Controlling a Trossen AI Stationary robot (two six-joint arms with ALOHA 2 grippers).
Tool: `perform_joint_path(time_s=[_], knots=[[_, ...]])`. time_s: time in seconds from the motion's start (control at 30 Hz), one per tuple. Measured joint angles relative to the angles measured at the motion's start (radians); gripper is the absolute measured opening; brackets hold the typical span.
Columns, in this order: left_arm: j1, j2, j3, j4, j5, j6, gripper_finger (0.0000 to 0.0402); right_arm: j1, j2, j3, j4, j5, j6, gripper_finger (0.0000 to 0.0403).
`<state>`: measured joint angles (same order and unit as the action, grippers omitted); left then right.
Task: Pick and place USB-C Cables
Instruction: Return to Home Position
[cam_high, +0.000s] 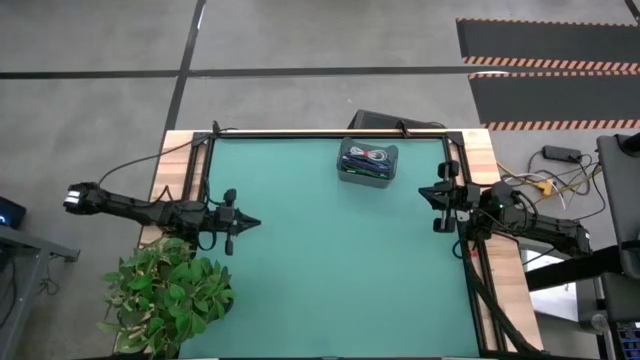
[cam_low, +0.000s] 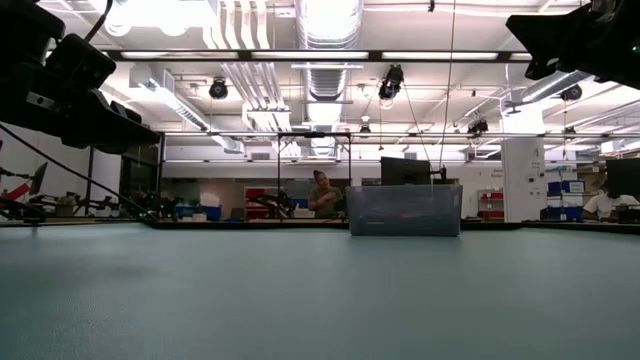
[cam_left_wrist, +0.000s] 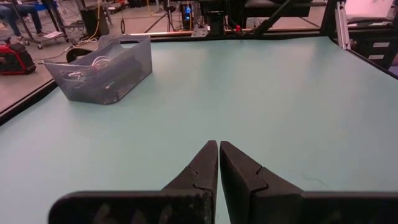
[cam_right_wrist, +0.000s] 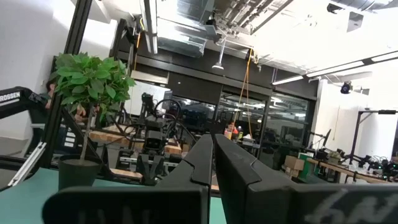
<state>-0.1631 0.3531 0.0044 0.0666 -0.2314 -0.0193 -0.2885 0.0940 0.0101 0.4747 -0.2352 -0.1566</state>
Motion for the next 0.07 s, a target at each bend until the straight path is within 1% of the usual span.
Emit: perform_joint_path(time_s=[0.07], knots=[[0.0,0.0,0.0,0.0,0.0,0.0,0.0001,0.0,0.0,0.0,0.0,0.0,0.0,0.0009]])
